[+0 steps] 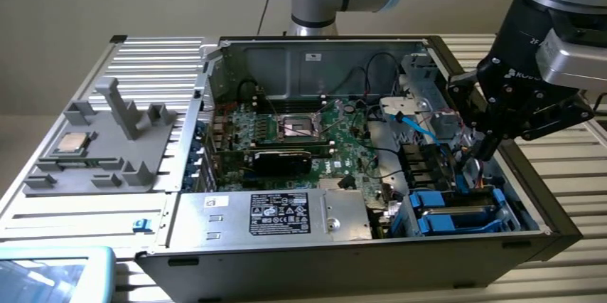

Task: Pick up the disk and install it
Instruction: 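Insert the second disk wire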

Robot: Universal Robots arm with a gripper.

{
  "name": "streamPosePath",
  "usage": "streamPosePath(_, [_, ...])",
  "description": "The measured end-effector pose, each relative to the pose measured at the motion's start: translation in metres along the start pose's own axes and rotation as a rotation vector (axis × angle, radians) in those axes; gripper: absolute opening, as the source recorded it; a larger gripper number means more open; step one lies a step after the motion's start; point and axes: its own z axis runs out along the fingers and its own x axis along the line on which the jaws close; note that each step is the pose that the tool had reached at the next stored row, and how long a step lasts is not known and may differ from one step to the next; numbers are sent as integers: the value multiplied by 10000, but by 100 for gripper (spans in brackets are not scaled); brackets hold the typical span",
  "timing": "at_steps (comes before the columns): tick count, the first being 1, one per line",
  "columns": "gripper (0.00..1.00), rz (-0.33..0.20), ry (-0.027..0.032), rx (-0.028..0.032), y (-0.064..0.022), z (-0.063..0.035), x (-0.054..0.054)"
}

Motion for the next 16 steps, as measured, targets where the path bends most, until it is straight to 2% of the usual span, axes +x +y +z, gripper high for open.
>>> streamPosePath(3, [11,-50,7,6,9,1,-16])
streamPosePath(10, [11,-1236,62,69,13,4,-29])
streamPosePath(14, [11,-1571,74,97,46,5,-69])
streamPosePath(16, [11,-1667,64,141,75,4,-96])
